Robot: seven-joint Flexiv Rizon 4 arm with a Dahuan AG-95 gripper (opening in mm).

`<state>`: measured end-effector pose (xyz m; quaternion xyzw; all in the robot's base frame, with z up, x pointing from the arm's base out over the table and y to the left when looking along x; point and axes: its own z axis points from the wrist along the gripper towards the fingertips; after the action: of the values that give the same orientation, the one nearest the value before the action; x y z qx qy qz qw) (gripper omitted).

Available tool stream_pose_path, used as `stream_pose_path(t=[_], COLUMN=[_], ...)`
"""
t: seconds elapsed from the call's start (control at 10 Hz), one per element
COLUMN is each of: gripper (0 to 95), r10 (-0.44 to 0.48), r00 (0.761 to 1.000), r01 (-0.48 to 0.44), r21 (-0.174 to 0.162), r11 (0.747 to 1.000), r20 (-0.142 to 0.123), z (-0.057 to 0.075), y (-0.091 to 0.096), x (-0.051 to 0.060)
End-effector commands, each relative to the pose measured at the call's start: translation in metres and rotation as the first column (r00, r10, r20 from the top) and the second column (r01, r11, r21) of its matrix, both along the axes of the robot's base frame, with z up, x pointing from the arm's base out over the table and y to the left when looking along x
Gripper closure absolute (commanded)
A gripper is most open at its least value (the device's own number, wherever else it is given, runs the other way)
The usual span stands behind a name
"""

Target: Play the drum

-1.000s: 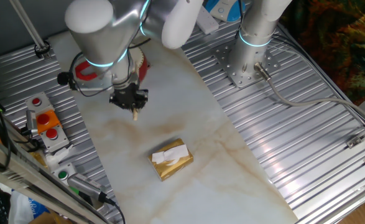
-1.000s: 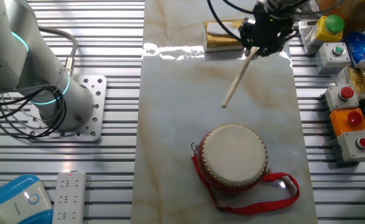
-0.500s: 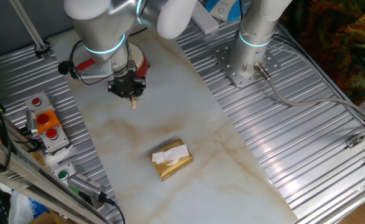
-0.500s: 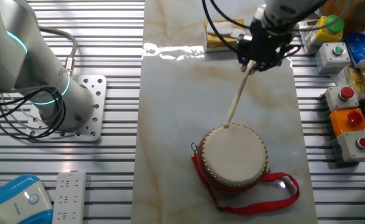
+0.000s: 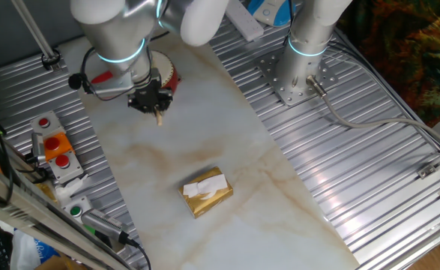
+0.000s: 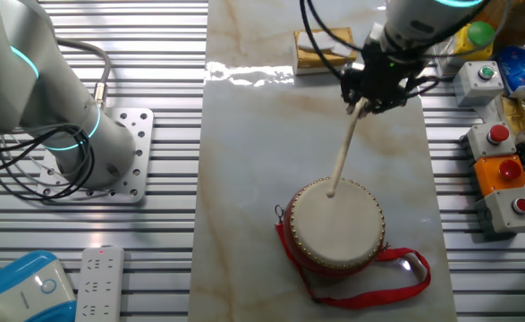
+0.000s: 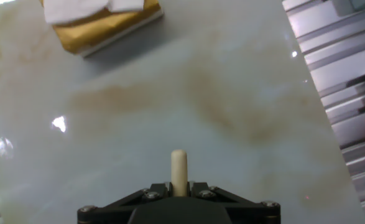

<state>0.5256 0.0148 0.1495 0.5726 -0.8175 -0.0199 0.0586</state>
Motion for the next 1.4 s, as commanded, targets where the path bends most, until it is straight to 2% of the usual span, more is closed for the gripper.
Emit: stream_pose_path(t=[0.1,0.3,0.6,0.9,1.1,1.4], gripper=[95.0,95.0,95.0,95.0,95.0,95.0], r10=[0.006,0.002,0.006,0.006,0.027,0.032], r00=[1.000,1.000,1.000,1.000,0.999,0.999], r01=[-0.006,-0.002,-0.006,-0.006,-0.028,-0.032], r21=[-0.008,0.015,0.010,0.021,0.032,0.040], r11=[1.000,1.000,1.000,1.000,0.999,0.999], r20=[-0.007,-0.004,-0.003,0.004,0.018,0.022], z=[0.0023,0.0072,0.0080,0.0080,0.0081,0.0081], y=[-0.0050,-0.0128,-0.0139,-0.0139,-0.0140,-0.0139], x=[-0.0001,-0.0040,-0.0043,-0.0042,-0.0042,-0.0042])
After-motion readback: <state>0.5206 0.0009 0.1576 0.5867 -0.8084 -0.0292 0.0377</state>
